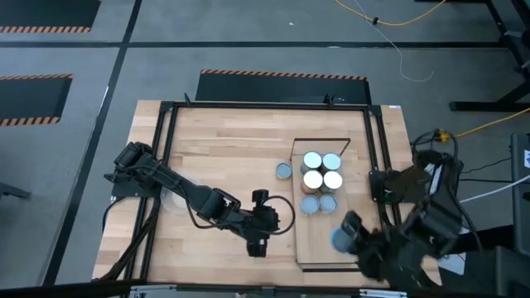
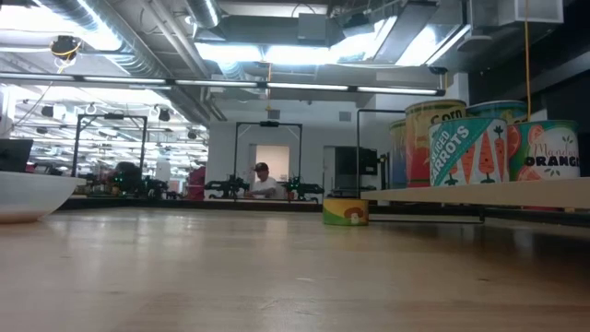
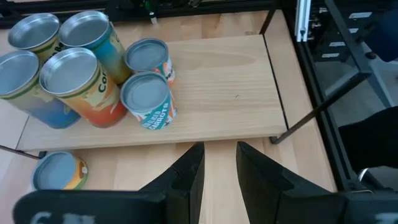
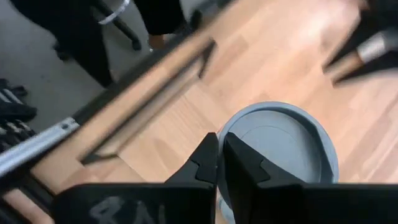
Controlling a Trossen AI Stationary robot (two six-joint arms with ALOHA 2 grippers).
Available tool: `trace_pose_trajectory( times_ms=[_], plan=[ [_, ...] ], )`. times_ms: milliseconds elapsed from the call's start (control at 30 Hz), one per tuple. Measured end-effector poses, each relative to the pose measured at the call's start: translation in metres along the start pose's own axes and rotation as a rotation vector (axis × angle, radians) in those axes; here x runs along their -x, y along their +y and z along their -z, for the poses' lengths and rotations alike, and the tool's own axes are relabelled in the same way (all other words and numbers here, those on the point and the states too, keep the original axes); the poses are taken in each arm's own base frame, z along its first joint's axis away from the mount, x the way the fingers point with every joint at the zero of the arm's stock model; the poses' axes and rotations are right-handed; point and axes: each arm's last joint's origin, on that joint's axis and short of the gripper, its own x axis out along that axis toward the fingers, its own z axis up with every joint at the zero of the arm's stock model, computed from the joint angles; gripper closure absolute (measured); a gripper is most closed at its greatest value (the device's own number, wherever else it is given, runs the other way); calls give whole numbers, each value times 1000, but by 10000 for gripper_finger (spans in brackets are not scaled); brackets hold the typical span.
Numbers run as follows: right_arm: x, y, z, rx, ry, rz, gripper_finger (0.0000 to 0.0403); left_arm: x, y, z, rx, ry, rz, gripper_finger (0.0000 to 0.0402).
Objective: Pick and place cans onto a shelf
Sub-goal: Put the blue tuna can onto the shelf
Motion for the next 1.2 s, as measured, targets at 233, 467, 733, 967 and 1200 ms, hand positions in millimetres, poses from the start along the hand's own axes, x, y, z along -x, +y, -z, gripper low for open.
trace_pose_trajectory(
  times_ms=[233,467,733,967,1200],
  plan=[
    [-17,-15,51,-146,-183,-52,383,-3,8,-2,11,1,-17,315],
    [-49,-3,93,-204,-274,-137,383,-6,17,-4,-5,2,-35,315],
    [-101,13,131,-114,-242,-117,383,-9,24,-6,7,2,-51,315],
    [-133,22,149,-91,-236,-133,383,-10,26,-7,12,2,-55,315],
    [-150,28,165,-60,-179,-134,383,-10,26,-7,12,3,-55,315]
  ],
)
